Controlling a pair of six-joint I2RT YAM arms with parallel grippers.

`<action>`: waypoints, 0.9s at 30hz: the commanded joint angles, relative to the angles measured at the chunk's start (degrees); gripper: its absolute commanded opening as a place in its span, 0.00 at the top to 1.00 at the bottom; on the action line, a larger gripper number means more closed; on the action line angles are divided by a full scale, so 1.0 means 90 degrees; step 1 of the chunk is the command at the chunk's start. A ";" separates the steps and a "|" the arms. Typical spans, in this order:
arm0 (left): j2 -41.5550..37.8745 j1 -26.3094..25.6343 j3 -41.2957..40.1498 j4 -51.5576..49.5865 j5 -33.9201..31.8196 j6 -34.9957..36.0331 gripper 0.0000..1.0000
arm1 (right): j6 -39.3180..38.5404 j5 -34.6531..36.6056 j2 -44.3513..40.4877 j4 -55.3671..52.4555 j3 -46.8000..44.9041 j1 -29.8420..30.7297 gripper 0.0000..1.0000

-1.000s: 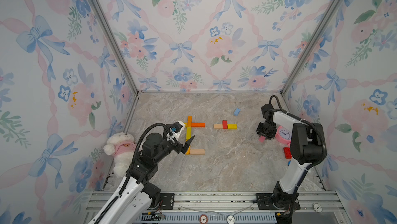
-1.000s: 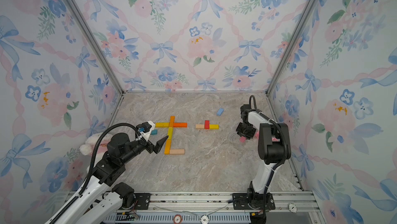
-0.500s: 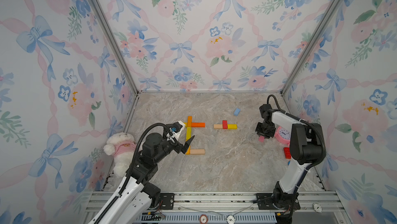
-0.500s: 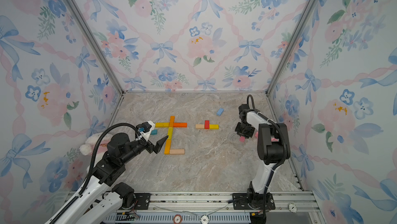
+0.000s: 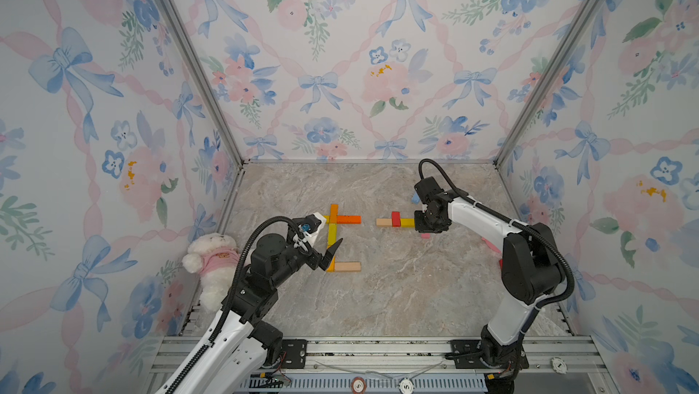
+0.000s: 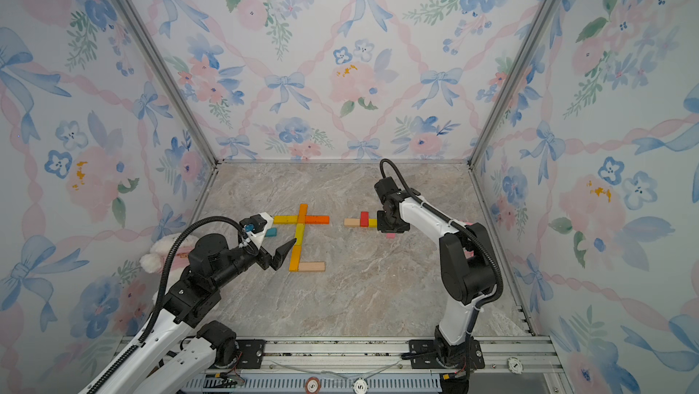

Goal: Assemble the letter t with building blocks
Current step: Pick up the building block from the center of the board, then assemble the building block at the center of the board.

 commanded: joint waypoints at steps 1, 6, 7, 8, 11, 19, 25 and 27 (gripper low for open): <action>-0.0058 -0.0043 -0.0051 0.0033 -0.0086 0.0006 0.02 | 0.0023 -0.0086 0.0062 -0.0070 0.0334 0.0299 0.79; -0.0060 -0.0034 -0.0047 0.0042 -0.0097 0.0008 0.02 | 0.0069 -0.0292 0.0478 -0.0159 0.0711 0.0699 0.78; -0.0059 -0.0039 -0.0050 0.0032 -0.0109 0.0009 0.02 | 0.0093 -0.0296 0.0569 -0.0179 0.0761 0.0737 0.78; -0.0066 -0.0034 -0.0057 0.0031 -0.0112 0.0012 0.02 | 0.0125 -0.0323 0.0633 -0.0180 0.0791 0.0764 0.78; -0.0058 -0.0042 -0.0058 0.0039 -0.0119 0.0011 0.02 | 0.0184 -0.0428 0.0797 -0.0067 0.0817 0.0848 0.78; -0.0058 -0.0044 -0.0055 0.0031 -0.0135 0.0019 0.02 | 0.0237 -0.0462 0.1192 -0.0029 0.0945 0.1002 0.77; -0.0058 -0.0041 -0.0056 0.0045 -0.0144 0.0032 0.02 | 0.0297 -0.0482 0.1472 -0.0018 0.1075 0.1007 0.76; -0.0059 -0.0039 -0.0072 0.0043 -0.0153 0.0038 0.02 | 0.0315 -0.0463 0.1556 -0.0062 0.1159 0.1012 0.76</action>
